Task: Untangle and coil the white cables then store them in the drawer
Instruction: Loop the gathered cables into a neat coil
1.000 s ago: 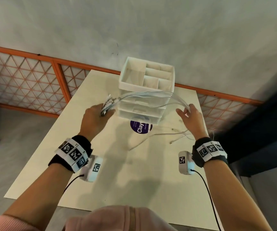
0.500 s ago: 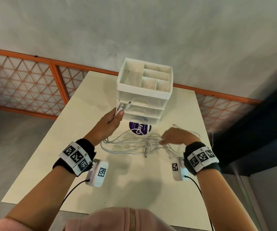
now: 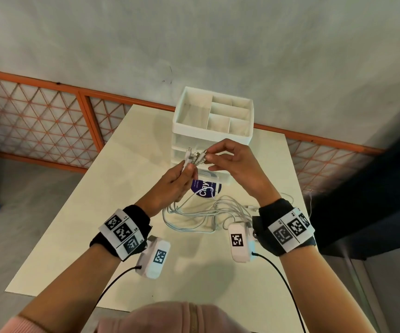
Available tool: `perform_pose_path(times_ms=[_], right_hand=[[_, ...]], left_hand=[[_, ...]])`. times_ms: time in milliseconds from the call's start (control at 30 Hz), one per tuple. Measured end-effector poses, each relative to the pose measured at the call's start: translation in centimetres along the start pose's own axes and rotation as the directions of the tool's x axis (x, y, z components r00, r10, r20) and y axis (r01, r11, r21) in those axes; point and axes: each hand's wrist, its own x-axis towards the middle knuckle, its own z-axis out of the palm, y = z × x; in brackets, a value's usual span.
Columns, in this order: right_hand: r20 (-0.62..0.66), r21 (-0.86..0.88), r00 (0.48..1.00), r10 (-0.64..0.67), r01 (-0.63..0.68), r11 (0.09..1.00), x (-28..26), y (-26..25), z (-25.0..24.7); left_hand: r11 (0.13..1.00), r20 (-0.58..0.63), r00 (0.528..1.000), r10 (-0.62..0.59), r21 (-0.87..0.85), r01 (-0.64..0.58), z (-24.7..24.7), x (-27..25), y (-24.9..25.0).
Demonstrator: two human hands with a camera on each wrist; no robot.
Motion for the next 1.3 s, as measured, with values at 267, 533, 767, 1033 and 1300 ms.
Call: perform_pose_path(times_ms=[267,533,767,1033,1300], right_hand=[[-0.042,0.087,0.999,-0.025,0.029,0.996,-0.2,-0.3,0.1],[-0.055,0.039,0.997,-0.047,0.049,0.998,-0.1,-0.6,0.3],[-0.007,0.003,1.0,-0.027,0.027,1.0,0.0,-0.9,-0.2],[-0.02,-0.092,0.998,-0.066,0.064,0.994,-0.3,-1.4,-0.3],[-0.002,-0.063,0.999,-0.046,0.046,0.997,-0.7,-1.5,-0.9]], left_hand=[[0.997,-0.016,0.999,0.033,0.073,-0.032,0.5,0.2,0.1],[0.993,-0.016,0.998,0.059,0.103,-0.057,0.7,0.3,0.4],[0.995,-0.009,0.998,0.069,0.069,-0.068,0.7,0.3,0.8],[0.996,0.003,0.999,0.049,0.08,-0.049,1.3,0.2,1.0],[0.996,-0.001,0.998,0.06,0.06,-0.06,1.7,-0.1,0.9]])
